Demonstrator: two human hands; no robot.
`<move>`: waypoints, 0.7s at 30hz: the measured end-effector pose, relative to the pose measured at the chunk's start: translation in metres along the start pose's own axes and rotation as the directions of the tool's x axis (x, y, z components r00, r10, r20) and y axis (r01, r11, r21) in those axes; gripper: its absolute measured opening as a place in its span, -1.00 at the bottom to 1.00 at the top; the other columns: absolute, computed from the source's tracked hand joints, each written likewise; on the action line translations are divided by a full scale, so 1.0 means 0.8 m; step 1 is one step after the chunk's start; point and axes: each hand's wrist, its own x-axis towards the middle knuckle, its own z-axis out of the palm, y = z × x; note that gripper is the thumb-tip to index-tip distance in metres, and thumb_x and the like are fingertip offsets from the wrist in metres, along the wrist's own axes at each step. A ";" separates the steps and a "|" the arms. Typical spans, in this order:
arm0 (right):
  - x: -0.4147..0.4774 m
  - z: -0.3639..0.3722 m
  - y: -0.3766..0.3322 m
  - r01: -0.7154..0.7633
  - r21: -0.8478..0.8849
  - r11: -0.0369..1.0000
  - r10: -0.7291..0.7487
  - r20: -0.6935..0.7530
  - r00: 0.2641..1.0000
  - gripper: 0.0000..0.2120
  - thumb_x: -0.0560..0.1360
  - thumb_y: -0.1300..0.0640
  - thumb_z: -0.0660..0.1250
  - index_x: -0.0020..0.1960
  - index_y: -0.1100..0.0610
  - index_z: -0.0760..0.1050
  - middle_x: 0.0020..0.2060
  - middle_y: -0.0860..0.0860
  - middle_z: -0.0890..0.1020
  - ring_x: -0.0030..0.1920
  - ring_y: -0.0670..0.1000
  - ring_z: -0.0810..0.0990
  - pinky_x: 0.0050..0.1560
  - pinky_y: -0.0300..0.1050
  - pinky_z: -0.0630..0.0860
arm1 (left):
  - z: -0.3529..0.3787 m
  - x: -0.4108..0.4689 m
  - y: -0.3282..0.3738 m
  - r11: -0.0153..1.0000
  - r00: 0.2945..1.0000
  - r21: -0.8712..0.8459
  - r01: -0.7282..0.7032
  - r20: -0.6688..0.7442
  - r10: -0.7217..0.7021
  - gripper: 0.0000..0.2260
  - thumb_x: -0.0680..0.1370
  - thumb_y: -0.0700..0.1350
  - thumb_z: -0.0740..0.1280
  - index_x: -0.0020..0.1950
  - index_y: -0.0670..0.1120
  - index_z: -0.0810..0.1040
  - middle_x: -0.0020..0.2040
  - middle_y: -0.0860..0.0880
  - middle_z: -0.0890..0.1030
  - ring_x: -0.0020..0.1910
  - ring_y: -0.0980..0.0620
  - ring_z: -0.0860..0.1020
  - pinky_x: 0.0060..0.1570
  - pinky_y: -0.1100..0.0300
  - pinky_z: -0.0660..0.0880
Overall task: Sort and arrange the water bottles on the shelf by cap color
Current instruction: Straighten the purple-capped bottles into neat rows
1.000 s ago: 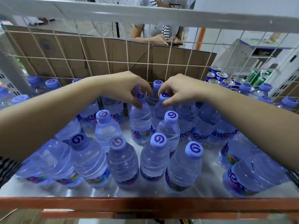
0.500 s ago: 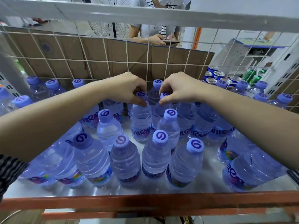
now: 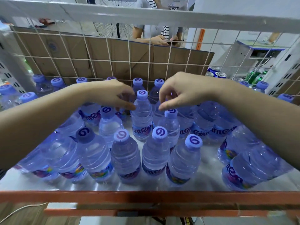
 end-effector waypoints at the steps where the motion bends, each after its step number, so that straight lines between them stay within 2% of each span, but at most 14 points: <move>1: -0.001 0.000 -0.004 -0.031 0.044 0.999 0.025 0.123 0.992 -0.74 0.43 -0.21 0.41 -0.11 -0.02 0.62 -0.31 -0.05 0.62 -0.32 -0.07 0.64 -0.27 -0.19 0.51 | 0.001 -0.007 -0.001 1.000 0.999 0.000 -0.001 0.051 0.001 -0.52 0.34 0.42 0.24 -0.01 0.09 0.58 -0.29 0.21 0.63 -0.35 0.24 0.58 -0.30 0.36 0.46; 2: 0.000 0.002 -0.005 -0.063 0.074 0.995 0.046 0.217 0.975 -0.73 0.40 -0.22 0.44 -0.10 -0.02 0.61 -0.31 -0.03 0.62 -0.35 -0.08 0.67 -0.30 -0.22 0.52 | 0.001 -0.012 -0.001 1.000 0.997 0.010 0.007 0.083 -0.008 -0.53 0.33 0.45 0.24 -0.07 0.12 0.61 -0.30 0.23 0.63 -0.34 0.25 0.57 -0.26 0.32 0.48; 4: 0.003 0.006 -0.002 -0.104 0.096 0.990 0.072 0.291 0.954 -0.70 0.35 -0.16 0.52 -0.06 0.00 0.59 -0.25 0.02 0.63 -0.37 -0.09 0.68 -0.34 -0.24 0.54 | -0.002 -0.023 -0.002 0.999 0.992 0.001 0.048 0.114 -0.048 -0.54 0.29 0.49 0.31 -0.15 0.15 0.64 -0.30 0.19 0.64 -0.30 0.19 0.59 -0.21 0.23 0.54; 7: 0.013 0.013 -0.001 -0.054 0.039 0.998 0.043 0.245 0.968 -0.73 0.33 -0.05 0.57 -0.09 0.05 0.59 -0.35 -0.07 0.65 -0.40 -0.12 0.67 -0.38 -0.32 0.48 | -0.009 -0.039 -0.004 0.993 0.980 -0.006 0.122 0.159 -0.119 -0.60 0.18 0.38 0.47 -0.16 0.15 0.62 -0.33 0.10 0.66 -0.34 0.09 0.65 -0.28 0.30 0.53; 9: 0.019 0.016 -0.005 0.003 -0.002 1.000 -0.003 0.188 0.982 -0.76 0.33 -0.05 0.55 -0.14 0.05 0.60 -0.42 -0.13 0.61 -0.40 -0.12 0.66 -0.37 -0.33 0.44 | -0.011 -0.047 -0.006 0.986 0.974 0.009 0.164 0.160 -0.163 -0.68 0.22 0.23 0.55 -0.15 0.12 0.61 -0.38 0.06 0.65 -0.41 0.08 0.65 -0.32 0.26 0.54; 12: 0.031 0.016 -0.012 0.045 -0.018 0.999 -0.043 0.115 0.992 -0.78 0.29 -0.08 0.53 -0.16 0.01 0.62 -0.44 -0.07 0.60 -0.39 -0.10 0.64 -0.36 -0.24 0.48 | -0.016 -0.055 -0.013 0.985 0.982 0.016 0.173 0.079 -0.174 -0.75 0.28 0.07 0.60 -0.19 0.04 0.61 -0.42 0.05 0.65 -0.45 0.07 0.65 -0.33 0.24 0.57; 15: 0.048 0.011 -0.022 0.074 0.010 0.997 -0.075 0.079 0.994 -0.82 0.29 -0.06 0.53 -0.19 -0.01 0.62 -0.48 -0.09 0.55 -0.44 -0.13 0.58 -0.42 -0.35 0.39 | -0.023 -0.064 -0.028 0.981 0.981 -0.004 0.194 -0.001 -0.194 -0.78 0.30 0.04 0.60 -0.21 0.05 0.61 -0.39 0.02 0.66 -0.45 0.09 0.65 -0.36 0.23 0.57; 18: 0.066 0.006 -0.035 0.079 0.011 0.997 -0.080 0.095 0.992 -0.86 0.32 -0.01 0.52 -0.21 0.01 0.61 -0.52 -0.15 0.53 -0.49 -0.15 0.55 -0.46 -0.39 0.35 | -0.030 -0.069 -0.047 0.983 0.979 0.013 0.181 -0.098 -0.179 -0.82 0.31 -0.01 0.60 -0.23 0.07 0.62 -0.43 0.00 0.65 -0.48 0.09 0.63 -0.52 0.30 0.51; 20: 0.077 0.000 -0.044 0.079 0.006 0.997 -0.079 0.121 0.989 -0.87 0.32 0.01 0.52 -0.20 0.00 0.62 -0.51 -0.19 0.54 -0.47 -0.15 0.55 -0.42 -0.34 0.39 | -0.034 -0.069 -0.059 0.986 0.978 0.003 0.169 -0.123 -0.167 -0.84 0.31 -0.05 0.58 -0.24 0.07 0.63 -0.45 0.00 0.63 -0.49 0.06 0.62 -0.54 0.23 0.54; 21: 0.081 -0.005 -0.047 0.084 0.006 0.996 -0.084 0.137 0.987 -0.88 0.32 0.02 0.53 -0.19 -0.01 0.63 -0.50 -0.21 0.54 -0.48 -0.16 0.53 -0.41 -0.35 0.38 | -0.036 -0.068 -0.065 0.988 0.980 0.008 0.155 -0.127 -0.153 -0.84 0.30 -0.05 0.58 -0.24 0.08 0.63 -0.46 0.03 0.63 -0.50 0.08 0.62 -0.50 0.26 0.54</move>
